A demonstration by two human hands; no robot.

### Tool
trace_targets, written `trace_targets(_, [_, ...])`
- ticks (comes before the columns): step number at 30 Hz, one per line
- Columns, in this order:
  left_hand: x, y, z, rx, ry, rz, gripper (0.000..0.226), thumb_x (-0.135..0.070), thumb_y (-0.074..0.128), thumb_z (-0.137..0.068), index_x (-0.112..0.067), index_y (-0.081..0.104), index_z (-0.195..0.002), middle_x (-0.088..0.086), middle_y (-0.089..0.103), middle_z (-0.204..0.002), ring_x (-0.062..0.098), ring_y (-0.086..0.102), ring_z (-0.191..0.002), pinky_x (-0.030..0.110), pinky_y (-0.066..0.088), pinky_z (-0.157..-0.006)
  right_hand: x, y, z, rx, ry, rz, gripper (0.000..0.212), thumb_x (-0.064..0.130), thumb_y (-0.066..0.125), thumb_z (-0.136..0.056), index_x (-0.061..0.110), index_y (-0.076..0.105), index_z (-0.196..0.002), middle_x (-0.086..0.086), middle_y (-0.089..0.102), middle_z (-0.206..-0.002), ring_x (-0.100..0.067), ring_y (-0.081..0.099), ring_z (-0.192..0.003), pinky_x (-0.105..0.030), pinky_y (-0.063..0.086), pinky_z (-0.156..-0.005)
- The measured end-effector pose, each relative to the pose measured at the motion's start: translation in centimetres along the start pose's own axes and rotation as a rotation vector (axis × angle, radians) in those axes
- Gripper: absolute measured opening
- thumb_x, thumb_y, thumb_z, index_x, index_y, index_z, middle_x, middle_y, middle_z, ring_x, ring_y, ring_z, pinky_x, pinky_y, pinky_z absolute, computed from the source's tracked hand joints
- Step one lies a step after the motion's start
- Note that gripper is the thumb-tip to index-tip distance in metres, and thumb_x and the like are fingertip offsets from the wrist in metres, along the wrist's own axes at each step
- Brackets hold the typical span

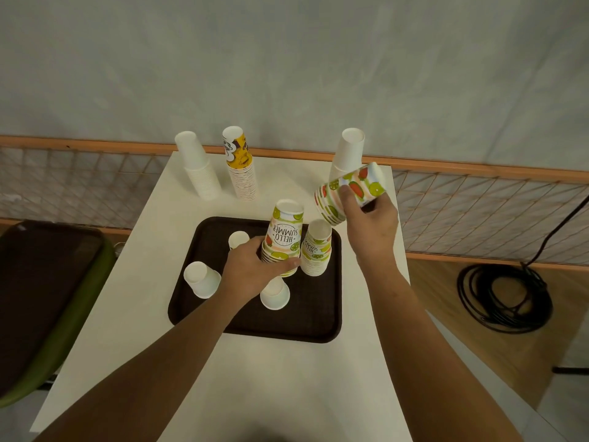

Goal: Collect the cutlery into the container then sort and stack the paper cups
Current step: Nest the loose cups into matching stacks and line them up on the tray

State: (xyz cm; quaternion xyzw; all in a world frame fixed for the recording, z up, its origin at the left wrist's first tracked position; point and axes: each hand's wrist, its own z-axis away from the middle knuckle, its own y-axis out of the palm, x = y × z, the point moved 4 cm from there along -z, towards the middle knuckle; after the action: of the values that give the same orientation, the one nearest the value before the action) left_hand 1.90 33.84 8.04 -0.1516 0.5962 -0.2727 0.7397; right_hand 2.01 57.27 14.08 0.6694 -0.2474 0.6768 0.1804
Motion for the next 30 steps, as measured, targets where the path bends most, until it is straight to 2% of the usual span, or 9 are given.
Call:
trace_targets(4, [-0.2,-0.1,-0.2,-0.003,0.021,0.012,0.075,-0.067,0.082,-0.062,-0.03,0.065,-0.125,-0.016,0.072,-0.117,0.002,0.066,-0.103,0.026,0.054,-0.091,-2.1,-0.1,0.2,0.02,-0.054,0.157,0.035,0.049,0.076,-0.081,0.034,0.062,-0.11,0.019,0.07,-0.1,0.006,0.068,-0.093,-0.008,0.052,-0.071])
trace_targets(7, [-0.4,-0.2,-0.4,-0.005,0.036,0.029,0.075,-0.065,0.083,-0.063,-0.03,0.066,-0.127,-0.015,0.072,-0.117,0.003,0.067,-0.105,0.027,0.055,-0.093,-3.8,0.9,0.4,0.102,-0.092,0.264,0.042,0.043,0.08,-0.082,0.022,0.062,-0.115,0.009,0.069,-0.104,-0.004,0.068,-0.094,-0.02,0.055,-0.079])
trace_targets(11, [-0.7,-0.2,-0.4,-0.012,0.053,0.044,0.072,-0.064,0.084,-0.063,-0.03,0.067,-0.125,-0.016,0.073,-0.114,0.0,0.067,-0.103,0.022,0.054,-0.089,-6.3,2.3,0.9,0.192,-0.091,0.37,0.05,0.043,0.082,-0.08,0.02,0.061,-0.119,0.005,0.068,-0.109,-0.011,0.066,-0.1,-0.022,0.052,-0.082])
trace_targets(15, [-0.8,-0.2,-0.4,-0.007,0.057,0.052,0.075,-0.065,0.083,-0.063,-0.03,0.066,-0.127,-0.015,0.072,-0.117,0.001,0.067,-0.105,0.021,0.052,-0.088,-8.8,2.9,1.5,0.272,-0.042,0.444,0.056,0.04,0.084,-0.082,0.017,0.06,-0.128,-0.002,0.068,-0.12,-0.02,0.064,-0.111,-0.045,0.055,-0.096])
trace_targets(18, [-0.8,-0.1,-0.4,-0.006,0.057,0.054,0.074,-0.062,0.084,-0.065,-0.028,0.065,-0.129,-0.014,0.072,-0.119,0.003,0.067,-0.107,0.022,0.053,-0.089,-9.6,3.0,1.8,0.306,-0.033,0.475,0.06,0.039,0.083,-0.083,0.017,0.058,-0.133,-0.003,0.066,-0.127,-0.023,0.062,-0.117,-0.048,0.053,-0.1])
trace_targets(22, [-0.8,0.0,-0.2,-0.006,0.054,0.065,0.072,-0.058,0.085,-0.067,-0.029,0.065,-0.129,-0.013,0.072,-0.12,0.002,0.066,-0.106,0.013,0.048,-0.082,-9.4,3.0,1.5,0.332,-0.041,0.496,0.058,0.038,0.082,-0.083,0.016,0.058,-0.131,-0.005,0.066,-0.125,-0.024,0.062,-0.115,-0.048,0.053,-0.098])
trace_targets(25, [-0.7,0.1,-0.1,-0.002,0.05,0.067,0.073,-0.058,0.085,-0.067,-0.027,0.064,-0.13,-0.012,0.071,-0.122,0.005,0.066,-0.109,0.024,0.054,-0.092,-9.1,2.7,1.6,0.409,-0.032,0.538,0.075,0.038,0.08,-0.083,0.016,0.045,-0.146,-0.006,0.057,-0.137,-0.026,0.054,-0.127,-0.049,0.048,-0.105])
trace_targets(27, [-0.7,0.0,-0.1,-0.001,0.046,0.071,0.073,-0.058,0.085,-0.067,-0.027,0.064,-0.131,-0.012,0.071,-0.122,0.005,0.066,-0.109,0.028,0.054,-0.094,-8.6,2.1,1.9,0.37,-0.05,0.547,0.081,0.037,0.075,-0.086,0.016,0.035,-0.154,-0.007,0.048,-0.149,-0.027,0.044,-0.137,-0.047,0.042,-0.112])
trace_targets(30, [-0.8,0.0,-0.1,0.0,0.041,0.072,0.074,-0.06,0.084,-0.065,-0.028,0.065,-0.129,-0.012,0.072,-0.12,0.005,0.067,-0.108,0.029,0.055,-0.094,-6.2,1.2,2.5,0.171,-0.178,0.458,0.064,0.025,0.069,-0.089,0.018,0.044,-0.147,-0.002,0.049,-0.144,-0.023,0.046,-0.132,-0.045,0.047,-0.108])
